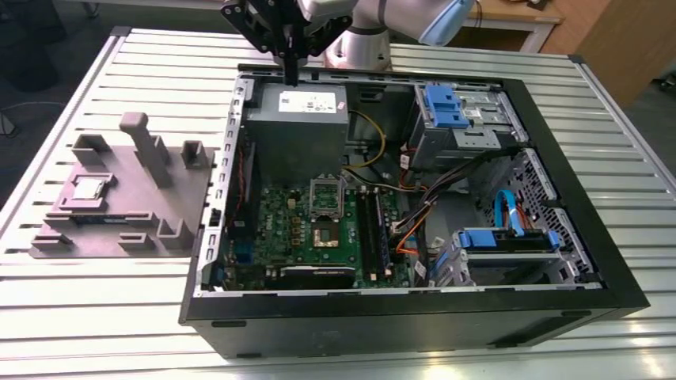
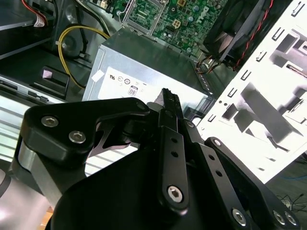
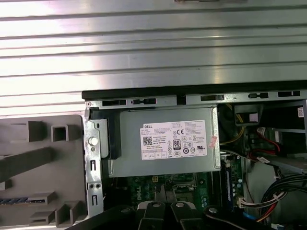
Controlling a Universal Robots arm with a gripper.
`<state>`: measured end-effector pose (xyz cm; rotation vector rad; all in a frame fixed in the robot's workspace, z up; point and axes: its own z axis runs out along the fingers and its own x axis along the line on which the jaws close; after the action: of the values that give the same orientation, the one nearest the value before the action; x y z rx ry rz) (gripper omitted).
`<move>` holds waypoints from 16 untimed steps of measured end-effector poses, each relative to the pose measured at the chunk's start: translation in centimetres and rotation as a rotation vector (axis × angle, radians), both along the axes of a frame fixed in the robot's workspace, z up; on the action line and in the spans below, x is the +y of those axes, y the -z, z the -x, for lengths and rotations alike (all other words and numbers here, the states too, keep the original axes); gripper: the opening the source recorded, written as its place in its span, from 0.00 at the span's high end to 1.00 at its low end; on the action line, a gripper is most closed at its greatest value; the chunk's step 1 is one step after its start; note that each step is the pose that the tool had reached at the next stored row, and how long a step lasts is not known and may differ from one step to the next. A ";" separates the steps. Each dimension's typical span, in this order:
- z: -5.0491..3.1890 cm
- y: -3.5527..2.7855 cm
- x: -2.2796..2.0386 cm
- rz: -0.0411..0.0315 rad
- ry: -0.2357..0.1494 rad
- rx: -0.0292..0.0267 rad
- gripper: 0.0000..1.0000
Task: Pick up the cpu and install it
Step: 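Reach for the cpu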
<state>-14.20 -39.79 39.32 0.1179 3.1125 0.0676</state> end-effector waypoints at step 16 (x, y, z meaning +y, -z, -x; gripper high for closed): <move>0.55 0.05 0.00 0.0000 0.000 0.0000 0.90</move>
<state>-14.75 -39.79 39.27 0.1181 3.1125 0.0677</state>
